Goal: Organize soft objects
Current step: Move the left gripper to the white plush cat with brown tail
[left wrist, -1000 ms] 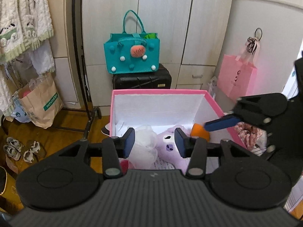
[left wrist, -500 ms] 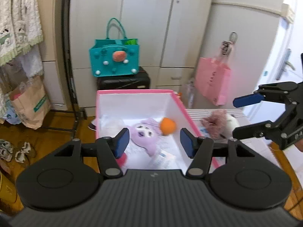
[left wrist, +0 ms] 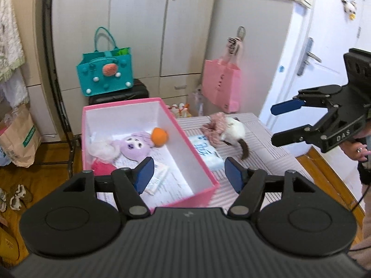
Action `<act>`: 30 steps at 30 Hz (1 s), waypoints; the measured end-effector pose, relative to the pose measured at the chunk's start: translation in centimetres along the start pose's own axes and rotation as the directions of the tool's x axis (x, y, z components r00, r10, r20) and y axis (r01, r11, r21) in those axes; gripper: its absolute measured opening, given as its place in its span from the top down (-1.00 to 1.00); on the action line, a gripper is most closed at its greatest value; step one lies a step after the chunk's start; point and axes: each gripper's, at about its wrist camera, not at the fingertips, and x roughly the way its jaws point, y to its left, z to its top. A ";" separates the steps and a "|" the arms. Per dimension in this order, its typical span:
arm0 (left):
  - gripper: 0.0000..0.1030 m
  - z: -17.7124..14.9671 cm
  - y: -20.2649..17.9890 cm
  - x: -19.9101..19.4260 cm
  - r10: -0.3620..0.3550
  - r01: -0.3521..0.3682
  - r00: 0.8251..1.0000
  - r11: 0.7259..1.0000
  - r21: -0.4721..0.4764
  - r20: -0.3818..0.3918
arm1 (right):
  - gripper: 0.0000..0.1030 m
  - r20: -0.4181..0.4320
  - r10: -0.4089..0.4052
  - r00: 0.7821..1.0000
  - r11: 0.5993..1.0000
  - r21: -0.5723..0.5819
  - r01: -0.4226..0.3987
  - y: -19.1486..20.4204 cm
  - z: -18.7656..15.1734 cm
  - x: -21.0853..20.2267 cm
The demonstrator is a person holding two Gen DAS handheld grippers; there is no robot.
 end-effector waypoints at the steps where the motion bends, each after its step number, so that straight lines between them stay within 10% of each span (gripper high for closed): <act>1: -0.31 -0.2 -0.5 -0.1 -0.009 0.009 1.000 1.000 0.009 -0.004 | -0.67 -0.001 -0.008 1.000 1.000 -0.001 0.008 0.1 -0.5 -0.4; 30: -0.34 -2.3 -12.8 12.0 -0.240 0.245 0.969 0.965 0.092 -0.065 | -0.67 0.080 -0.184 0.980 0.981 0.079 0.178 -7.7 -14.3 -0.9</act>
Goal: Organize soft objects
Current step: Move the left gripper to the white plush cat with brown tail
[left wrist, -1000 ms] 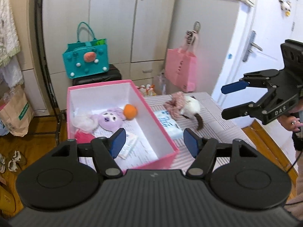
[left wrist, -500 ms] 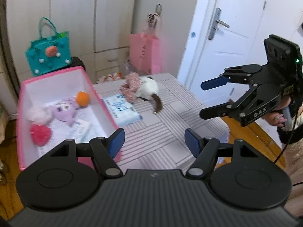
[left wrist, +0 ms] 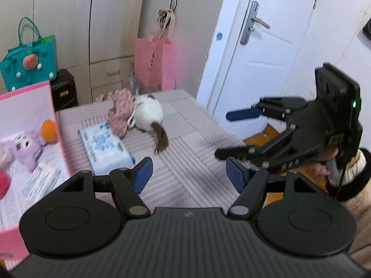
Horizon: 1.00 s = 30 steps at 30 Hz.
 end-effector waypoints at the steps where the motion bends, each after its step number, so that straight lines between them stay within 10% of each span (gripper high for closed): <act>1: -0.34 0.2 -0.1 0.6 0.009 -0.009 1.000 1.000 0.003 0.012 | -0.67 0.008 -0.007 1.000 1.000 0.001 0.007 -0.5 -0.3 0.4; 20: -0.34 3.4 2.0 12.5 0.166 -0.145 0.970 0.981 -0.128 0.176 | -0.69 0.032 -0.024 0.999 0.998 -0.054 0.026 -5.2 -0.2 10.7; 30: -0.34 3.8 3.9 16.8 0.205 -0.178 0.972 0.962 -0.207 0.114 | -0.71 0.023 0.040 0.999 0.996 -0.074 -0.039 -7.9 1.2 15.3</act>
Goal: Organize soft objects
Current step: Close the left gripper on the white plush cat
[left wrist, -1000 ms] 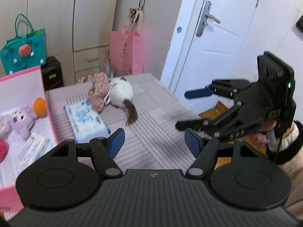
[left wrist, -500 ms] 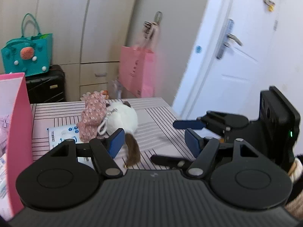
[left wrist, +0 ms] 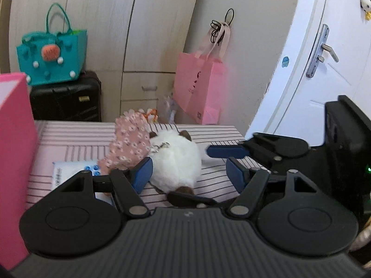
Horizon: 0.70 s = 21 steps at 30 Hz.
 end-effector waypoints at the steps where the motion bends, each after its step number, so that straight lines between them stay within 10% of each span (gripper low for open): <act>1: -0.34 -0.1 0.0 0.2 0.005 -0.005 1.000 1.000 -0.005 -0.003 | -0.71 0.004 0.006 1.000 1.000 0.009 -0.006 -0.2 0.1 0.3; 11: -0.30 -0.9 1.2 1.5 0.033 -0.033 0.999 0.998 -0.059 -0.010 | -0.70 -0.020 0.017 1.000 1.000 -0.015 -0.017 -0.6 -0.3 2.5; 21: -0.27 -1.7 1.0 2.2 -0.013 0.010 0.999 0.996 -0.089 -0.033 | 0.18 -0.063 0.006 0.998 0.998 0.069 -0.002 -0.3 -1.6 1.3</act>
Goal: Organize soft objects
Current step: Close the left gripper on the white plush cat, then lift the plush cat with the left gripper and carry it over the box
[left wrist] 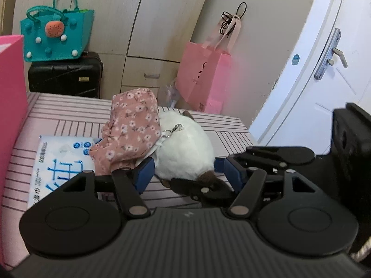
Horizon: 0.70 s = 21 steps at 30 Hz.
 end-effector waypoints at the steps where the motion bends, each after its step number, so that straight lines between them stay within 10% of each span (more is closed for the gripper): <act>1: -0.27 0.0 0.0 0.1 0.000 0.000 1.000 1.000 -0.004 -0.001 | 0.22 -0.007 -0.010 1.000 1.000 0.006 0.010 0.1 -0.1 -0.1; 21: -0.04 -2.3 -1.7 -2.2 0.017 -0.017 1.000 1.000 0.025 -0.003 | 0.30 -0.040 -0.091 0.995 0.988 0.125 0.095 3.8 -2.2 -3.6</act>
